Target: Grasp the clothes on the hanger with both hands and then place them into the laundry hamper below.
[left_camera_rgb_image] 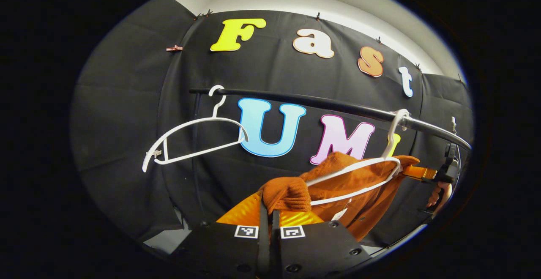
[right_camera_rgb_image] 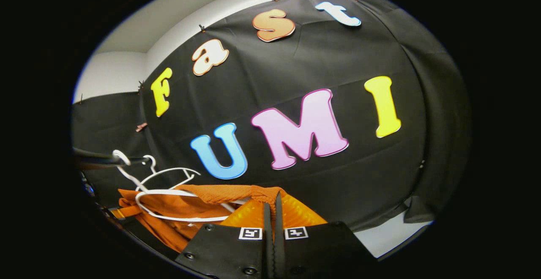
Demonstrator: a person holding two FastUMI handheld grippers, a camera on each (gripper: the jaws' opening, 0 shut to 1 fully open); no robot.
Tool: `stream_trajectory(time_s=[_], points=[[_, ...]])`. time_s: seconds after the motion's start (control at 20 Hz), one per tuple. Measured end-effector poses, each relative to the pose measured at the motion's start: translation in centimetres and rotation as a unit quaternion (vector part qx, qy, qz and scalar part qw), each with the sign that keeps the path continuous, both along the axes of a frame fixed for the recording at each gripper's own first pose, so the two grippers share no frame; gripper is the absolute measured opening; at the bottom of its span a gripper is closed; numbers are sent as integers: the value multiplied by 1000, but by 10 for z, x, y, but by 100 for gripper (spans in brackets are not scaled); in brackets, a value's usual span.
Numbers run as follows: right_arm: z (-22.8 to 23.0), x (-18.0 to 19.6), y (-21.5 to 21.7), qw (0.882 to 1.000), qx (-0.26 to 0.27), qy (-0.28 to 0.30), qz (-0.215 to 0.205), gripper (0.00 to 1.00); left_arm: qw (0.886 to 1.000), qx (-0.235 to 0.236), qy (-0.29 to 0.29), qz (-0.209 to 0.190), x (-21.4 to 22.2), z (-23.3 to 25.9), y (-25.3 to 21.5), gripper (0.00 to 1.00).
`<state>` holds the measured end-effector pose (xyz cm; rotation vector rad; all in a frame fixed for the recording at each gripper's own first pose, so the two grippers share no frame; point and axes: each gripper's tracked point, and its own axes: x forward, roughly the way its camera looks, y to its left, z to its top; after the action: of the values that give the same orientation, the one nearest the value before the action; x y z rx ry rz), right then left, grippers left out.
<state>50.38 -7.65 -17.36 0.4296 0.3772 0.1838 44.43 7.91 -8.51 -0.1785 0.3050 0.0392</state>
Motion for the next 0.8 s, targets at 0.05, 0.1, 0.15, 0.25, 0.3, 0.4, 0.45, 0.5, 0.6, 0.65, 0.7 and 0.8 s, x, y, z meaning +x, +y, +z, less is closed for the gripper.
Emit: stream_trajectory(time_s=[0.05,0.1,0.15,0.25,0.3,0.4,0.45,0.5,0.6,0.65,0.7,0.8], points=[[-8,2,-2,1000,-3,7,-2,5,1000,-5,5,2,4,-6,3,5],[-16,3,-1,1000,-2,15,-3,5,1000,-7,9,3,6,-10,7,5],[-28,5,-1,1000,-4,26,-3,5,1000,-7,16,5,6,-17,11,5],[-58,-1,5,999,-1,53,7,5,999,-2,35,14,6,-33,19,5],[-66,-7,12,998,6,59,12,5,999,2,40,20,5,-41,24,5],[-82,-20,26,997,22,71,25,5,998,3,60,26,-1,-64,28,5],[-91,-28,36,996,35,81,34,5,997,-1,74,30,-6,-79,29,5],[-101,-38,46,994,43,89,44,5,996,-7,86,33,-10,-92,30,5],[-112,-55,59,991,59,100,60,9,994,-16,103,32,-22,-114,24,5],[-113,-62,66,990,71,103,68,5,994,-17,108,30,-27,-121,20,5],[-112,-71,74,988,86,103,76,5,993,-17,111,25,-32,-128,14,5],[-109,-86,88,984,108,99,96,5,993,-23,112,13,-42,-135,0,5]])
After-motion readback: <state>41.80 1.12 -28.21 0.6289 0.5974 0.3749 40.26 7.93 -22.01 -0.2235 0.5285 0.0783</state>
